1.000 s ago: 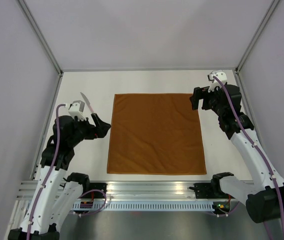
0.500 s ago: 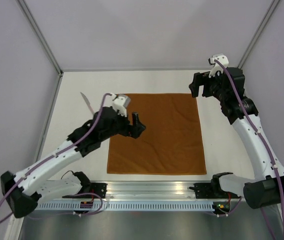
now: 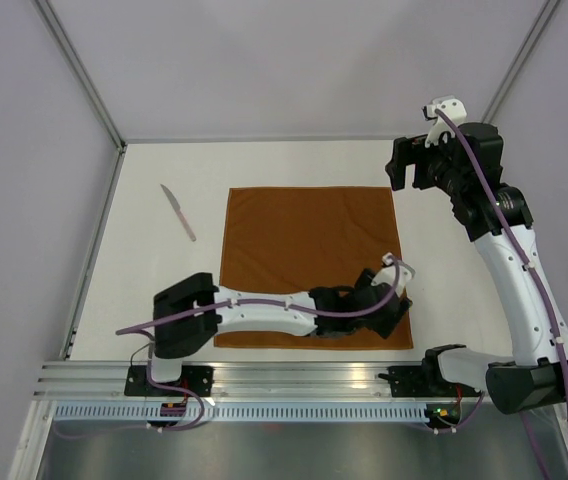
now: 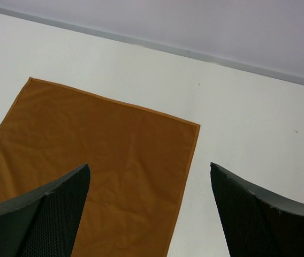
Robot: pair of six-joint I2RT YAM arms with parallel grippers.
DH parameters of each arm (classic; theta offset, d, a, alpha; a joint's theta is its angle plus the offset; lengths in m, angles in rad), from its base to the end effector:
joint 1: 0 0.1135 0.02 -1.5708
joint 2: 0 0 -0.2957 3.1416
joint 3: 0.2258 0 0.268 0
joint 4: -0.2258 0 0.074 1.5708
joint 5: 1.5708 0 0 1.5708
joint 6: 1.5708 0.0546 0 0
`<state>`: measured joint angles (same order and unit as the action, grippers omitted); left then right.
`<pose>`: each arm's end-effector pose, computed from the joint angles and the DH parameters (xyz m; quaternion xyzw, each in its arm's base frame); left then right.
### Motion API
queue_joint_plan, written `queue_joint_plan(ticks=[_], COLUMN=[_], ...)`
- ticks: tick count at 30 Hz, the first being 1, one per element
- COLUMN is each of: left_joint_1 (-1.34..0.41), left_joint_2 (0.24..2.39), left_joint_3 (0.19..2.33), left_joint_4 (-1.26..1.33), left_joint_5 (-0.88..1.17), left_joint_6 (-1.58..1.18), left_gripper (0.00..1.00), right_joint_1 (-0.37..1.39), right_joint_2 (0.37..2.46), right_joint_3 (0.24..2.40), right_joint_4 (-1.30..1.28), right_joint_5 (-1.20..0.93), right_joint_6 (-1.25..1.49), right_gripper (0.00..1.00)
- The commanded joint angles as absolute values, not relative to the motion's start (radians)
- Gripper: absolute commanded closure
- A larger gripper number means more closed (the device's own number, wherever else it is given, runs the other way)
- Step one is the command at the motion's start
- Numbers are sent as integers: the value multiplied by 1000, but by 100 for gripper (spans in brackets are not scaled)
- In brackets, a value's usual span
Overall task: Fold the napkin, place the utensils inside, and roll it up
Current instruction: Fold the napkin
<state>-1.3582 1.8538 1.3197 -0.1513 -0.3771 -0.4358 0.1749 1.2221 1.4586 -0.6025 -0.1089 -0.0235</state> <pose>0.1156 -0.4400 0.2371 0.3231 0.8306 -0.2232 0.3949 0.2733 0.0543 0.4650 -0.1122 0.8157 0.0875 0.5608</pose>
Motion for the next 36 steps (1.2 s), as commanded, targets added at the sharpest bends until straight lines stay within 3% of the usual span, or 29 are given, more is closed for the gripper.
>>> queue_joint_plan(ticks=[1,6,15,32,36], left_joint_1=[-1431,-1479,-1486,-1511,-1511], left_joint_2=[1972,2092,2175,2267,2275], left_joint_3=[1474,1578,1565,1565,1559], left_joint_4=[-89,-78,-6,58,61], left_joint_5=[-430,-391,-339,-301,-307], left_joint_6=[-407,-420,-426,-423,-428], left_gripper=[24,32,48,48,60], right_joint_1=[176,176,178,176,176], right_joint_2=[1195,1186,1170,1163,1160], right_joint_3=[1479,1477,1444,1405,1399], right_joint_4=[-679,-687,-690,-695,-695], right_joint_5=[-54,-46,-55,-55,-58], right_joint_6=[-28,-28,-28,-25,-23], right_gripper=[2,2,2,2,2])
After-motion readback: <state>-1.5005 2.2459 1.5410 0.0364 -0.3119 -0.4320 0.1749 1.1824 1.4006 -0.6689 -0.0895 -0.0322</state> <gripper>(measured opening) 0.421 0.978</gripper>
